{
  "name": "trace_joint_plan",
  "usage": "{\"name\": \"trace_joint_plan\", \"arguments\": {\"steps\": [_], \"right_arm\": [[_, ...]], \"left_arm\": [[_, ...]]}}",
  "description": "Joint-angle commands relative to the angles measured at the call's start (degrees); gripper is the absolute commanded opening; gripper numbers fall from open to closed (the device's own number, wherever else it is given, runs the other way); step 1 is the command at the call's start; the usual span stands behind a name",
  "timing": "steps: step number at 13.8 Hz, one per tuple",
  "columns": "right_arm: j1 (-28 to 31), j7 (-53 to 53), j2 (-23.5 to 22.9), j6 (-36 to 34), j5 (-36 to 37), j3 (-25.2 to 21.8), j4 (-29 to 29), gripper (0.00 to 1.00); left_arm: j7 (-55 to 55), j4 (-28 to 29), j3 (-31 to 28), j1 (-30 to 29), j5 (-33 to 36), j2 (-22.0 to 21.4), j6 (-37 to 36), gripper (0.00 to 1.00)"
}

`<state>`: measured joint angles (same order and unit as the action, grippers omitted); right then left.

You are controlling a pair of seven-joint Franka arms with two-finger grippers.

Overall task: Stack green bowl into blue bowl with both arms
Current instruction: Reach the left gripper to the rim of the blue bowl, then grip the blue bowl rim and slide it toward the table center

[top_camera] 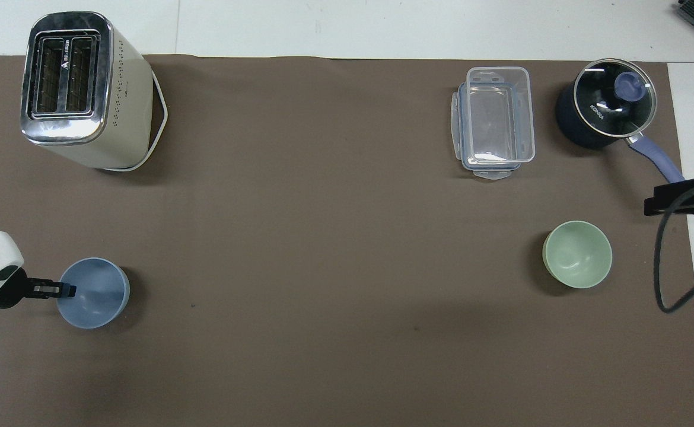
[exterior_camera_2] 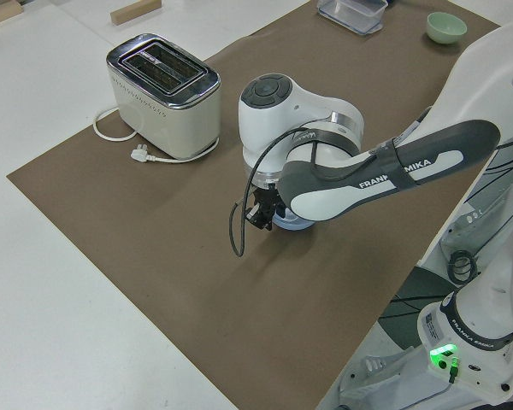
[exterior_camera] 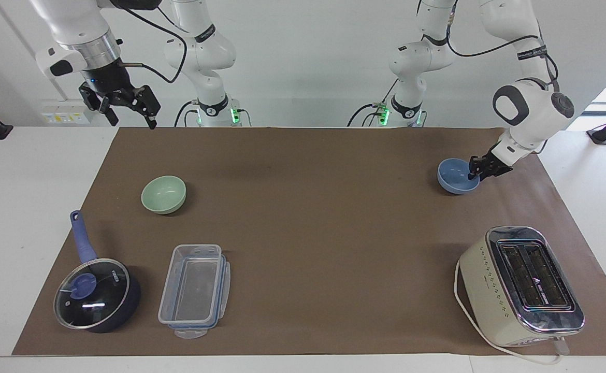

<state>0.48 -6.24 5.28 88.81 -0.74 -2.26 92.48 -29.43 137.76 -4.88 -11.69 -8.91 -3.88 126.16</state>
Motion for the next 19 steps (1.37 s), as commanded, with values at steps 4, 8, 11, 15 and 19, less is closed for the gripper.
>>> {"name": "trace_joint_plan", "arguments": {"steps": [4, 8, 11, 15, 19], "right_arm": [[0.7, 1.5, 1.5, 0.5, 0.7, 0.2, 1.7, 1.00], [0.7, 1.5, 1.5, 0.5, 0.7, 0.1, 1.7, 1.00], [1.1, 1.6, 1.5, 0.5, 0.7, 0.1, 1.8, 1.00], [1.5, 2.5, 1.5, 0.6, 0.6, 0.1, 2.2, 1.00], [1.5, 2.5, 1.7, 0.7, 0.6, 0.1, 2.2, 1.00]], "left_arm": [[-0.1, -0.6, 1.3, 1.4, -1.5, -3.8, -5.2, 0.00], [10.9, -1.4, 1.7, 12.0, -1.4, -6.0, -5.9, 0.00], [27.4, -1.4, 1.9, 23.9, -1.2, -5.3, -2.6, 0.00], [47.9, -1.5, 1.9, 39.2, -1.2, -2.0, 5.2, 0.00], [62.0, -7.1, 2.0, 50.1, -1.2, 4.5, 8.7, 0.00]]}}
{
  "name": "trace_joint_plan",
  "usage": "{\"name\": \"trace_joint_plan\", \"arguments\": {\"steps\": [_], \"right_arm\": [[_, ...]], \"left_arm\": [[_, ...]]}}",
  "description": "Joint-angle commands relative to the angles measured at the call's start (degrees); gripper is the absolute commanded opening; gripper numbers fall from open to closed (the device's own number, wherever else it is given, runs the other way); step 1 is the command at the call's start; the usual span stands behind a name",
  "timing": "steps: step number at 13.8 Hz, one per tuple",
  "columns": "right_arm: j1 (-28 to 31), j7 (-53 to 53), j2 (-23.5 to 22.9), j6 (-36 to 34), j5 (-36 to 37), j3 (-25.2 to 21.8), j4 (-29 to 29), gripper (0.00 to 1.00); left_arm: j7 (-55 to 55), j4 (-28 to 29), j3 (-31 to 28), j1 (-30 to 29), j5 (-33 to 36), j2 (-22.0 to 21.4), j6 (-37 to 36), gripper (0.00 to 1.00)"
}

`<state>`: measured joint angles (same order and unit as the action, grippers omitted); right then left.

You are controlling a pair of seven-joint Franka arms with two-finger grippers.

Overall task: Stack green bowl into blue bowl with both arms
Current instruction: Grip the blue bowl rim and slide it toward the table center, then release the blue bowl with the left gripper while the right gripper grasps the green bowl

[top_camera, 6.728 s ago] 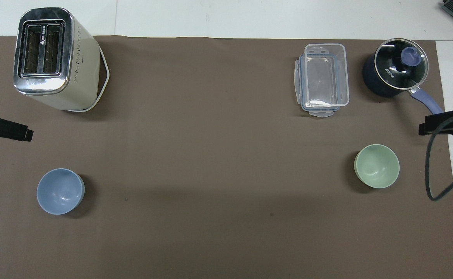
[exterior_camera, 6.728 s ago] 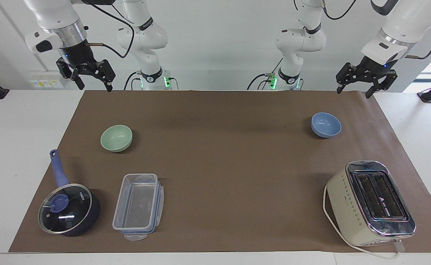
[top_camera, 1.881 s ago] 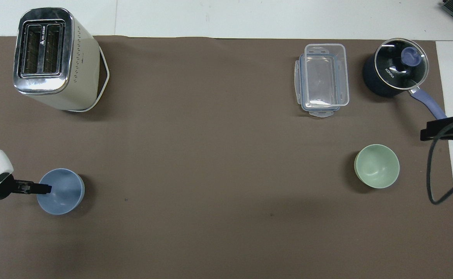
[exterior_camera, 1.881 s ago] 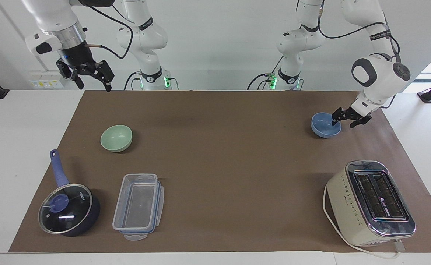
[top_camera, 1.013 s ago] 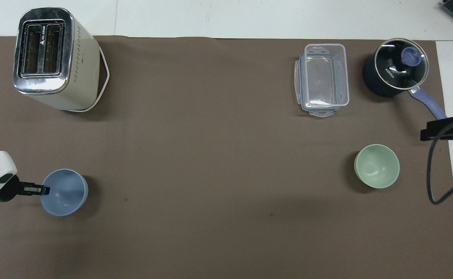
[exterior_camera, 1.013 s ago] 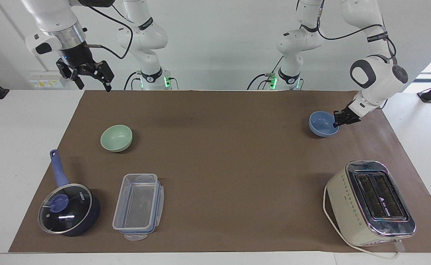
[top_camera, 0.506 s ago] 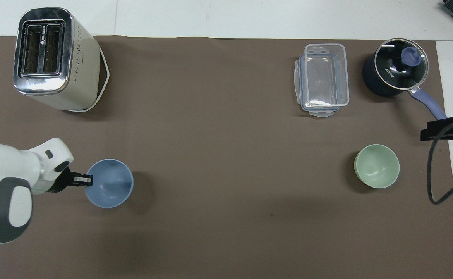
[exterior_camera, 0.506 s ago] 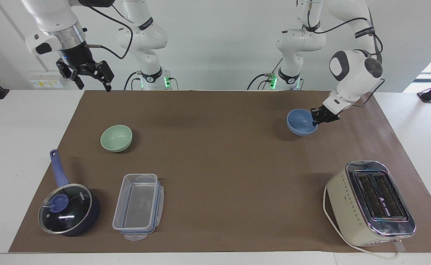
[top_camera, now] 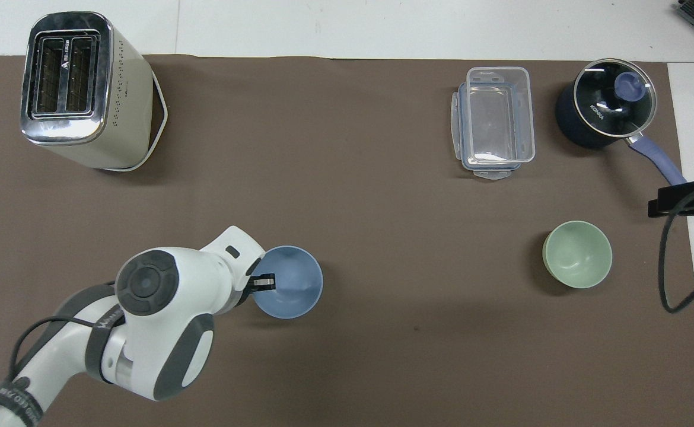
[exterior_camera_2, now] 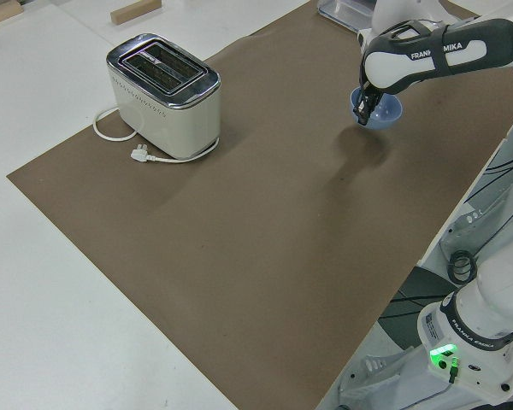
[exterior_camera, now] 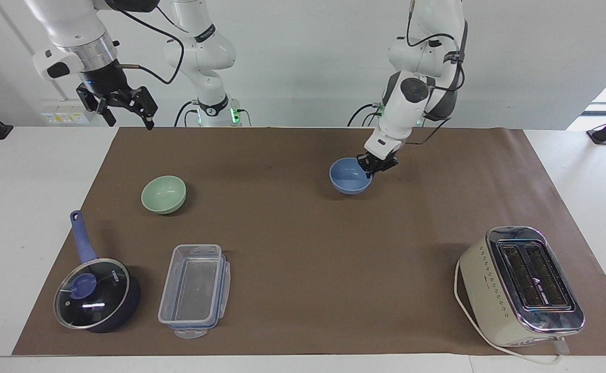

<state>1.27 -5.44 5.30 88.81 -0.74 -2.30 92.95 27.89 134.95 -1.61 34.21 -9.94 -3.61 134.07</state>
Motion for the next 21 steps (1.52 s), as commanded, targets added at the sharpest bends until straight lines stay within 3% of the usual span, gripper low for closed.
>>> {"name": "trace_joint_plan", "arguments": {"steps": [1, 5, 11, 13, 15, 17, 19, 21], "right_arm": [[0.7, 1.7, 1.6, 0.7, 0.6, 0.2, 1.7, 1.00], [0.7, 1.7, 1.6, 0.7, 0.6, 0.2, 1.7, 1.00], [0.7, 1.7, 1.6, 0.8, 0.6, 0.2, 1.7, 1.00], [0.7, 1.7, 1.6, 0.8, 0.6, 0.2, 1.8, 1.00], [0.7, 1.7, 1.6, 0.9, 0.6, 0.2, 2.0, 1.00], [0.7, 2.8, 1.4, 1.2, 0.6, 0.2, 2.3, 1.00], [0.7, 4.7, 1.3, 4.4, 0.6, 0.2, 4.2, 1.00], [1.7, 7.3, 1.1, 8.5, 0.0, 0.2, 7.9, 1.00]], "left_arm": [[7.0, -5.8, -1.2, 6.1, -0.2, 5.6, 1.1, 0.00], [9.5, -6.0, -1.1, 10.9, -0.3, 5.5, 2.0, 0.00], [8.5, -5.0, -1.0, 12.8, -0.5, 6.4, 1.6, 0.00], [8.3, -4.9, -1.0, 12.8, -0.5, 6.4, 1.4, 0.24], [7.1, -5.1, -1.1, 12.6, -0.5, 6.4, 0.9, 0.59], [6.3, -5.4, -1.2, 12.3, -0.5, 6.0, -0.1, 0.70], [3.7, -6.0, -1.6, 11.6, -0.3, 4.6, -3.0, 1.00], [-1.1, -5.9, -1.9, 8.6, 1.8, 2.0, -6.6, 1.00]]}}
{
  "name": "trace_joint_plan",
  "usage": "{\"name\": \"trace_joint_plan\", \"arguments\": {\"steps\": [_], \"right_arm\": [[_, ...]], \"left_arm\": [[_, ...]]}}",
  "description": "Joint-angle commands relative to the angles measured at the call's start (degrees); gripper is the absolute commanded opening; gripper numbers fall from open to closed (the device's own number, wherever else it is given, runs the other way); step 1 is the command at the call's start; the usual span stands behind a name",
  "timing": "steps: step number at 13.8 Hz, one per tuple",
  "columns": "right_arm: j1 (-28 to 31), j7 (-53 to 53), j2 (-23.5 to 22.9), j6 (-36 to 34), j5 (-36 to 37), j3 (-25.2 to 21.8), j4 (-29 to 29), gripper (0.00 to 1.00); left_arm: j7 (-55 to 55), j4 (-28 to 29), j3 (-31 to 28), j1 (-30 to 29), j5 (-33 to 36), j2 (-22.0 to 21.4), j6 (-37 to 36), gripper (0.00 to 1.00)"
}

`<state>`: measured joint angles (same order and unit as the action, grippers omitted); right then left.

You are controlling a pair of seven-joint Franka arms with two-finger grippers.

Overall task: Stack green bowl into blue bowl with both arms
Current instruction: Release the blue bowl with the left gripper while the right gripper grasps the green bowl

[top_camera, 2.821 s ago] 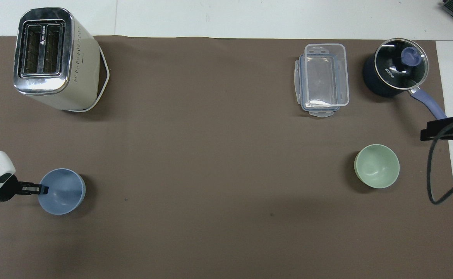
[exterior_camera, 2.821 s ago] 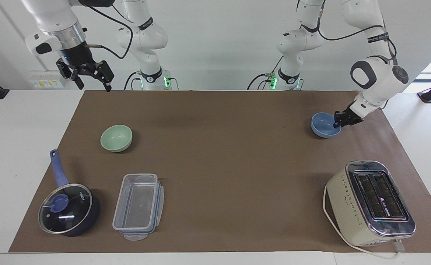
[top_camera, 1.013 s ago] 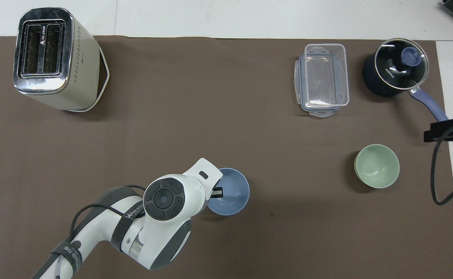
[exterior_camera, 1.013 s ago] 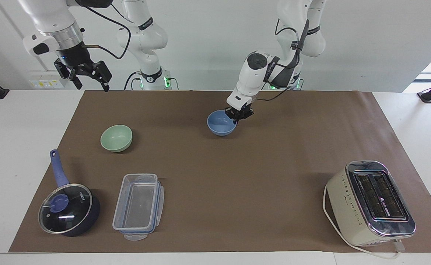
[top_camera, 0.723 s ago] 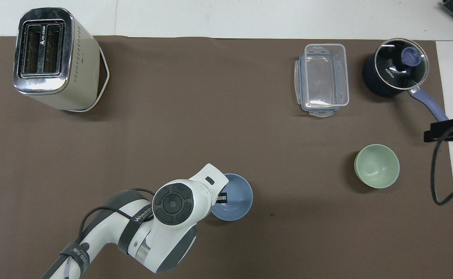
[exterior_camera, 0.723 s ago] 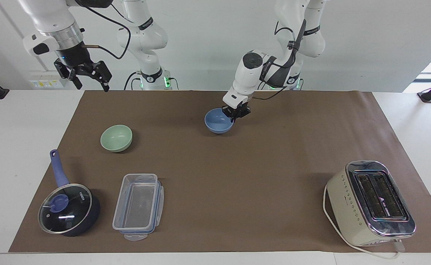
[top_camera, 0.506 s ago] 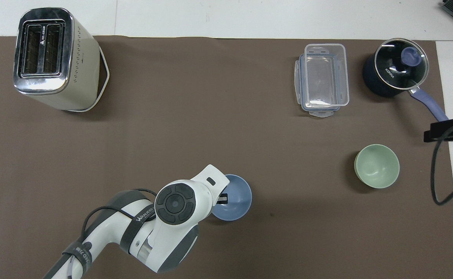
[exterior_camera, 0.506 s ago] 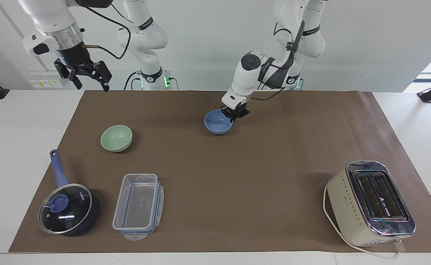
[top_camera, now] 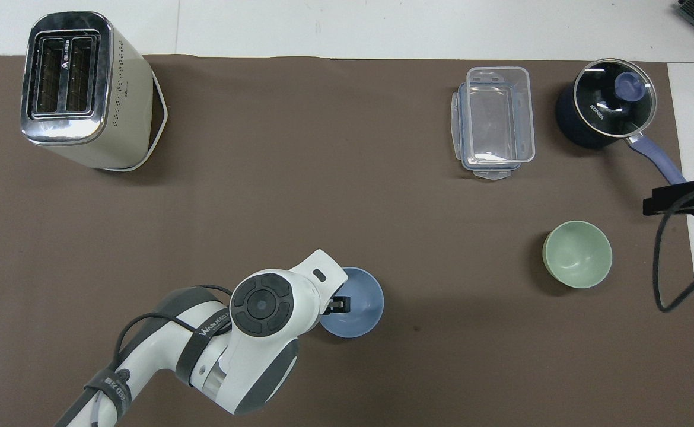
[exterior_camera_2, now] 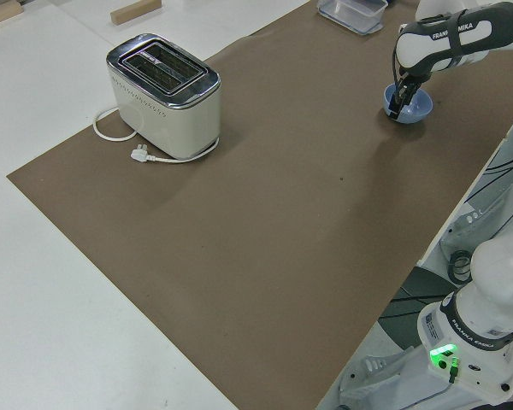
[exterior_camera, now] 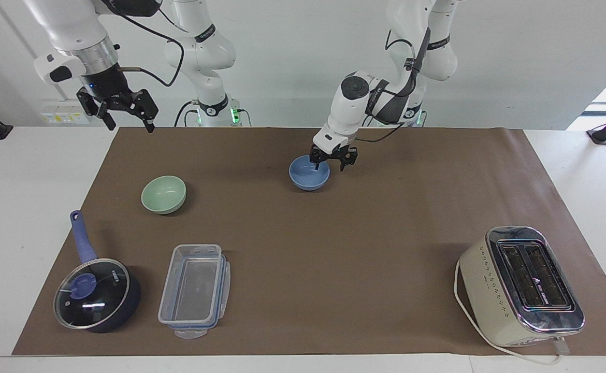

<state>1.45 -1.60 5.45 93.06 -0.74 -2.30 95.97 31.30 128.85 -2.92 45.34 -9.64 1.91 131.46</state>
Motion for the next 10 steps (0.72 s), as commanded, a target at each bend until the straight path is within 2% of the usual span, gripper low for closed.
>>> {"name": "trace_joint_plan", "arguments": {"steps": [1, 3, 6, 8, 10], "right_arm": [[1.9, 4.6, 0.8, 6.7, -0.2, 0.2, 6.8, 1.00], [2.0, 7.6, -0.2, 10.7, -0.3, 0.2, 10.3, 1.00], [3.8, 14.1, -2.0, 17.7, -0.3, 0.2, 17.0, 1.00], [6.4, 17.8, -3.2, 24.2, -0.3, 0.2, 22.7, 1.00], [7.6, 20.3, -3.9, 29.1, -0.3, 0.2, 27.1, 1.00]], "left_arm": [[-6.8, 0.4, -0.5, -4.9, 2.4, -5.1, -4.6, 1.00], [-9.0, 0.6, -0.6, -8.4, 4.4, -7.8, -7.4, 1.00], [-18.7, -0.4, -0.6, -16.7, 6.5, -11.5, -10.3, 1.00], [-23.0, -5.6, -0.6, -22.1, 6.6, -11.0, -12.7, 1.00], [-30.3, -13.1, -0.6, -26.6, 6.6, -9.5, -19.8, 1.00]]}}
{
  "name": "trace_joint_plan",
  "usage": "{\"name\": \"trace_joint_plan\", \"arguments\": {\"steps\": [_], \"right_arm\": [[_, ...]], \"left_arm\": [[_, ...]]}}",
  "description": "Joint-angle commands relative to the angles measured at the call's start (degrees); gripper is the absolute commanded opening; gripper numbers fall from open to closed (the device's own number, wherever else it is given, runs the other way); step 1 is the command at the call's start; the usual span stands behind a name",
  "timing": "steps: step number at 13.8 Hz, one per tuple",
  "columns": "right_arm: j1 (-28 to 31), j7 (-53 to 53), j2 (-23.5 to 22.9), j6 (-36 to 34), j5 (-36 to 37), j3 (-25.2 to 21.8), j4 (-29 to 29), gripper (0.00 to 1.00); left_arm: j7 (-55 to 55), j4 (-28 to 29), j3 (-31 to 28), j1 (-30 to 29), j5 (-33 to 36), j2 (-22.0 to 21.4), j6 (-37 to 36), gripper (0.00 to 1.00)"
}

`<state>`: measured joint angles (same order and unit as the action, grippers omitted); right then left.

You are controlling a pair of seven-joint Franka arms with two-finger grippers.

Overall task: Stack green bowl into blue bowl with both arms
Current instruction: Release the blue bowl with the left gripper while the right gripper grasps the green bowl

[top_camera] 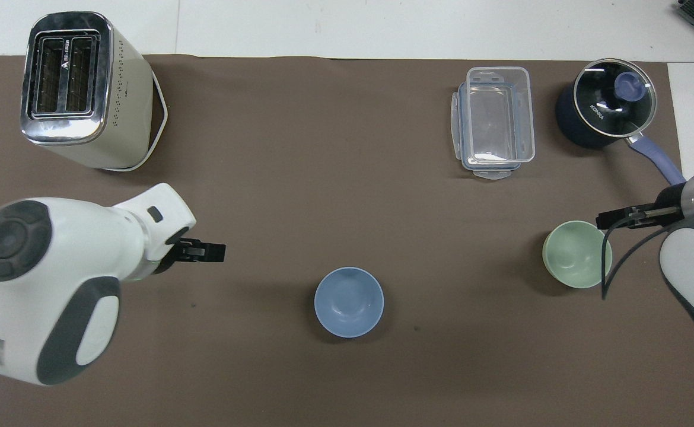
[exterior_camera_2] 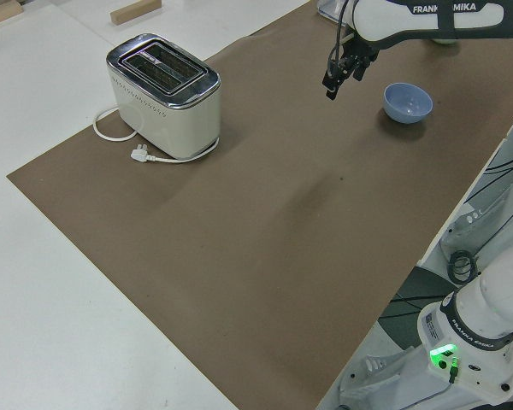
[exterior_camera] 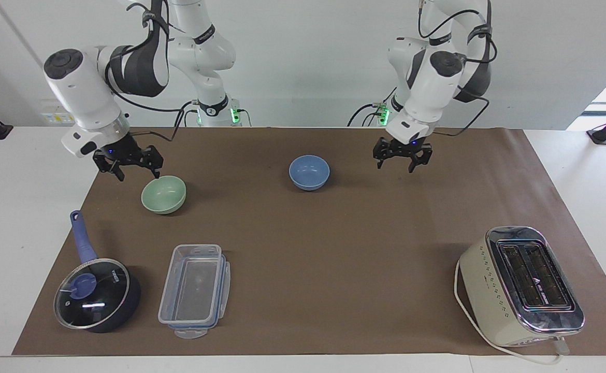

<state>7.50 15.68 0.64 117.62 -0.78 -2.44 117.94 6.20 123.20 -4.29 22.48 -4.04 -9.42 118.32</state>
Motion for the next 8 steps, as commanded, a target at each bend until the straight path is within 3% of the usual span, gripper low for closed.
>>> {"name": "trace_joint_plan", "arguments": {"steps": [1, 8], "right_arm": [[1.6, 3.3, 0.9, 5.8, -0.3, 0.2, 6.5, 1.00], [5.5, 10.3, -4.1, 13.2, -0.3, 0.3, 12.0, 1.00]], "left_arm": [[-8.1, -11.2, 0.8, -5.9, 1.0, 2.5, -10.2, 1.00], [-16.0, -34.1, 0.7, -16.1, 1.1, 7.4, -29.2, 1.00]]}}
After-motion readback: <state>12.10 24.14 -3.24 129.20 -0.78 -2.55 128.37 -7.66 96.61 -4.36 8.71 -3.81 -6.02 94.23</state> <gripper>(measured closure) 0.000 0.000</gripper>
